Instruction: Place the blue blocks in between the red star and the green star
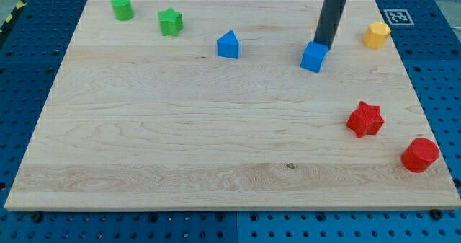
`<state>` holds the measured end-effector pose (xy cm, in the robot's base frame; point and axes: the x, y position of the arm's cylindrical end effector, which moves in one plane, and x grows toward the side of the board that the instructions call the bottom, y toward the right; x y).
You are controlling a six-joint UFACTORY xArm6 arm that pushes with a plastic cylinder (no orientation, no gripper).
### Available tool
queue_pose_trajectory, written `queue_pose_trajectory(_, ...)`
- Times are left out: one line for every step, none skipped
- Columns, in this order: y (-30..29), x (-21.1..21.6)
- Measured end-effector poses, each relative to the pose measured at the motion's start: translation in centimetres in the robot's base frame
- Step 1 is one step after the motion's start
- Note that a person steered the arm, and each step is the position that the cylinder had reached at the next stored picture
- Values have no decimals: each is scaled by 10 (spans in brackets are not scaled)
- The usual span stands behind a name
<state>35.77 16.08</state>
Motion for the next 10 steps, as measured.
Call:
queue_pose_trajectory(6, 40)
queue_pose_trajectory(6, 22)
queue_pose_trajectory(1, 0)
queue_pose_trajectory(-13, 3)
queue_pose_trajectory(-16, 26)
queue_pose_trajectory(-15, 59)
queue_pose_trajectory(-20, 67)
queue_pose_trajectory(-42, 61)
queue_pose_trajectory(-78, 61)
queue_pose_trajectory(-107, 56)
